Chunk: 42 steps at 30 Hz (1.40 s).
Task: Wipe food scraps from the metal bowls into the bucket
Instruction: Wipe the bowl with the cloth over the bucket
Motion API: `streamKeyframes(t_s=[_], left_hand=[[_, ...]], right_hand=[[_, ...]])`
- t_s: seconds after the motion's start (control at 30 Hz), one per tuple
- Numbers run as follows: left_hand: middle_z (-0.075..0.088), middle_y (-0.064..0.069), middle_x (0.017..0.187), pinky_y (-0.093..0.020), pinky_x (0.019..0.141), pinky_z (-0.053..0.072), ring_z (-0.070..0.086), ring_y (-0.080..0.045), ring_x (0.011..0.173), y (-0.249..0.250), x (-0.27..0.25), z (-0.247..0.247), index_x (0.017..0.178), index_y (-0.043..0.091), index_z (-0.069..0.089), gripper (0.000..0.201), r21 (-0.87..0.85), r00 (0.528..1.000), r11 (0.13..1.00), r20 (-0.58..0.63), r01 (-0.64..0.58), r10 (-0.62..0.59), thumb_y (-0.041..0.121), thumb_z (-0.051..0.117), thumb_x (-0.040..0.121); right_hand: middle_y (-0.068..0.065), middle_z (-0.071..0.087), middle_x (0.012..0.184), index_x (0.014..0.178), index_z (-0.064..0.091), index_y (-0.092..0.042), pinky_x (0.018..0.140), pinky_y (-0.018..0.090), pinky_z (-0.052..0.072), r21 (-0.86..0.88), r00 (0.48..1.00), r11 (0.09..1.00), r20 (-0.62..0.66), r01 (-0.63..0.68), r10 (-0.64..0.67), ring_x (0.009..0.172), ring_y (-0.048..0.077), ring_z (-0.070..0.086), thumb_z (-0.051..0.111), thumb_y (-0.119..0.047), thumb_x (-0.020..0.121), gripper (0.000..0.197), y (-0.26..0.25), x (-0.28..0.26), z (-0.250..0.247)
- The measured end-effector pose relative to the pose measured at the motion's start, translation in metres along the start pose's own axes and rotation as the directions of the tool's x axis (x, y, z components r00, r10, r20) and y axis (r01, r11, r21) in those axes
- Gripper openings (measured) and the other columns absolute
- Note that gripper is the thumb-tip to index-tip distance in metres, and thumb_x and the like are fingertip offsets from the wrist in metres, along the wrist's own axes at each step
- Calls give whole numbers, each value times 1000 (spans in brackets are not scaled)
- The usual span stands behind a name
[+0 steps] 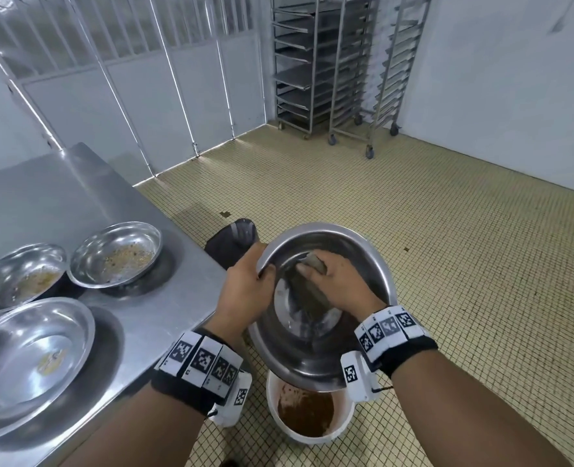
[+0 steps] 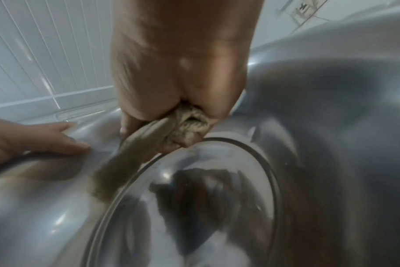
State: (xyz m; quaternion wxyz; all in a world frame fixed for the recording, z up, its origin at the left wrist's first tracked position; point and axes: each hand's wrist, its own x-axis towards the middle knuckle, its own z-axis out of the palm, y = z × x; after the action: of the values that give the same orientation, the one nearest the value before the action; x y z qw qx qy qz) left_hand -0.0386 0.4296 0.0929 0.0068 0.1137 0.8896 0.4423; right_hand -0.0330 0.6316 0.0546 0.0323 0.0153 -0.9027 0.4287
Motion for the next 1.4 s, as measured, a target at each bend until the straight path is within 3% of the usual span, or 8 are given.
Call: streamKeyframes(t_s=[0.17,0.33,0.5,0.67,0.8,1.07,1.23,1.4], left_hand=[[66,13,83,-20,61,45,63,0,76,3,-4,5,111,36,59,19,-4,1000,1000,10,-12,12,20,54,102],[67,12,81,-7,56,41,61,9,74,11,-8,7,99,38,61,21,-117,999,993,-37,27,-32,19,53,102],[61,13,92,-16,62,40,58,-2,82,2,-4,7,120,34,48,17,-85,996,993,-14,84,-85,22,48,107],[65,7,96,-22,64,46,64,-8,85,-22,-17,20,115,32,48,9,60,984,985,64,162,-165,34,49,106],[68,6,99,-29,70,49,63,-8,83,-35,-23,18,117,33,52,12,165,972,964,73,208,-222,37,50,105],[65,2,97,-26,70,46,62,-14,81,-33,-29,11,123,29,49,16,167,979,967,42,191,-200,29,50,107],[64,5,95,-20,64,42,58,-6,77,-26,-25,4,124,27,51,18,123,988,980,-34,155,-152,23,46,107],[70,-7,97,-36,73,49,63,-29,85,-30,-12,-2,126,22,54,21,131,988,984,-109,121,-107,20,48,106]], right_hand=[[6,70,110,142,31,-21,77,46,59,-296,999,955,-50,-29,15,86,26,70,54,-34,103,47,10,-8,14],[7,68,112,135,43,-17,80,39,57,-432,993,897,-101,-95,57,91,24,69,48,-29,106,32,26,-13,17],[6,70,96,128,43,-15,65,30,49,-427,989,892,-81,-149,126,79,23,69,42,-32,109,26,30,-23,26],[1,66,111,134,39,-17,85,27,53,-469,994,882,83,-30,78,94,17,68,51,-28,105,33,43,-45,76],[11,67,114,135,39,-8,81,37,52,-618,981,786,137,-24,138,94,30,69,44,-20,106,32,56,-60,91],[8,65,120,123,50,-15,77,44,59,-174,966,972,-234,-156,113,91,28,69,44,-35,107,26,39,-35,65],[11,51,145,149,44,-15,105,46,45,-286,990,958,124,-27,65,129,33,52,50,-17,105,45,26,-39,74],[-9,63,132,132,55,-32,105,25,45,-211,954,974,300,81,-14,117,10,61,57,-20,103,32,28,-54,61]])
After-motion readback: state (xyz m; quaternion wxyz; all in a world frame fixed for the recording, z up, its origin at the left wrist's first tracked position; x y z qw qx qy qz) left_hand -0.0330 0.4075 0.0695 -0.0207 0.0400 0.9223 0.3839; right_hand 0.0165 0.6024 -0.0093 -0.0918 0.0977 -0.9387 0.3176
